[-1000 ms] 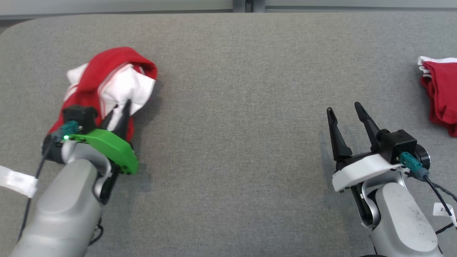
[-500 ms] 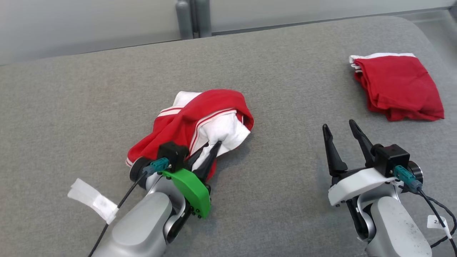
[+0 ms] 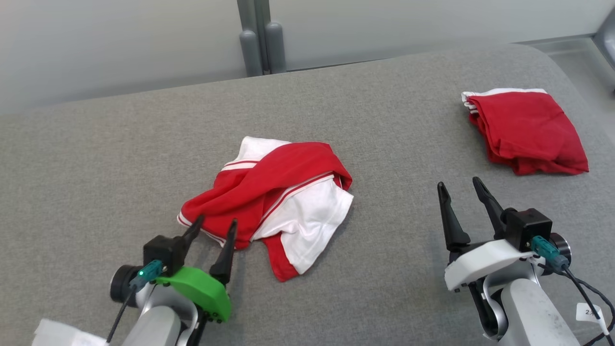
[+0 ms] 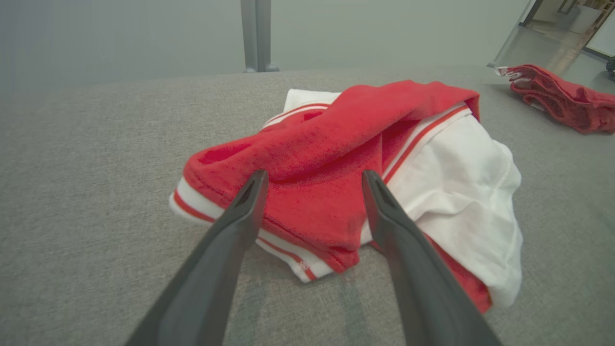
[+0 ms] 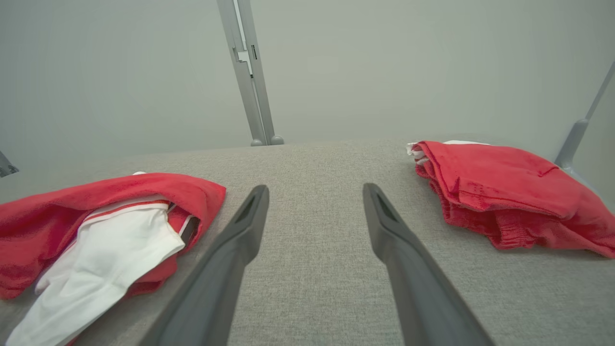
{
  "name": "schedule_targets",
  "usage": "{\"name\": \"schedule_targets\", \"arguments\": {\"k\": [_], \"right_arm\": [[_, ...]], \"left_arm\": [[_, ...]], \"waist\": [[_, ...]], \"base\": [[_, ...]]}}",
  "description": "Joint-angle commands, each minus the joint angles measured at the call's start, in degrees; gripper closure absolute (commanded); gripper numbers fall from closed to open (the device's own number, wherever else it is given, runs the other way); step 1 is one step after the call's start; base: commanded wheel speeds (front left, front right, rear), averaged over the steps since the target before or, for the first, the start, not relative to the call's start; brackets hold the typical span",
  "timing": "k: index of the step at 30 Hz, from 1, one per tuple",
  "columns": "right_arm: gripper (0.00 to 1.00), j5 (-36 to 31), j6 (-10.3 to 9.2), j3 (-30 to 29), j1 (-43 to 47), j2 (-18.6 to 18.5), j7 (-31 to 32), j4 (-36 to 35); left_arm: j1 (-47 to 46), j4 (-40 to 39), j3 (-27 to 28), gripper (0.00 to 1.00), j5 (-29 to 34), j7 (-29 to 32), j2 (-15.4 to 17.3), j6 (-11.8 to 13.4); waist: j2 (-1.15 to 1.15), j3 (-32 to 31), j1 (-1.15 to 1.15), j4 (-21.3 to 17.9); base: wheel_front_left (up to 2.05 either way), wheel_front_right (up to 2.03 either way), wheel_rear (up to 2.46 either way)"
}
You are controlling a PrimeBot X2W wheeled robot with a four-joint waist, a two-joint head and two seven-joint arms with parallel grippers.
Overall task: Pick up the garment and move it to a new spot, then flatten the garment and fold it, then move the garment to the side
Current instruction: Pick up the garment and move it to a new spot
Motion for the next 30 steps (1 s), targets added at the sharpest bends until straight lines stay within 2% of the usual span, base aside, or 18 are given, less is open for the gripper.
{"name": "schedule_targets", "arguments": {"k": [1, 4, 12, 22, 30], "right_arm": [[0.0, -0.09, -0.09, 0.04, 0.99, -0.01, 0.02, 0.08], [0.0, 0.05, -0.09, 0.27, 1.91, 0.05, 0.02, 0.28], [0.0, 0.08, -0.09, 0.58, 3.75, 0.22, 0.02, 0.28], [0.0, 0.13, -0.09, 1.13, 6.3, 0.27, 0.02, 0.68], [0.0, 0.59, -0.09, 1.56, 7.62, 0.28, 0.02, 1.0]], "left_arm": [[2.08, -1.23, 2.45, 0.0, 1.65, -0.01, 0.43, 0.83], [6.72, -4.38, 9.44, 0.0, 4.5, 0.0, 0.12, 1.99], [16.23, -11.64, 22.45, 0.0, 12.17, -0.01, -1.77, 1.28], [22.46, -18.3, 30.98, 0.0, 17.31, -0.02, -5.59, -0.37], [24.77, -19.91, 32.61, 0.0, 19.05, -0.01, -6.97, -1.03]], "waist": [[0.0, -2.21, 0.0, 2.26], [0.0, -3.76, 0.0, 3.5], [0.0, -6.16, 0.0, 5.15], [0.0, -8.06, 0.0, 4.42], [0.0, -8.5, 0.0, 3.88]], "base": [[0.0, 0.0, 0.0], [0.0, 0.0, 0.0], [0.0, 0.0, 0.0], [0.0, 0.0, 0.0], [0.0, 0.0, 0.0]]}}
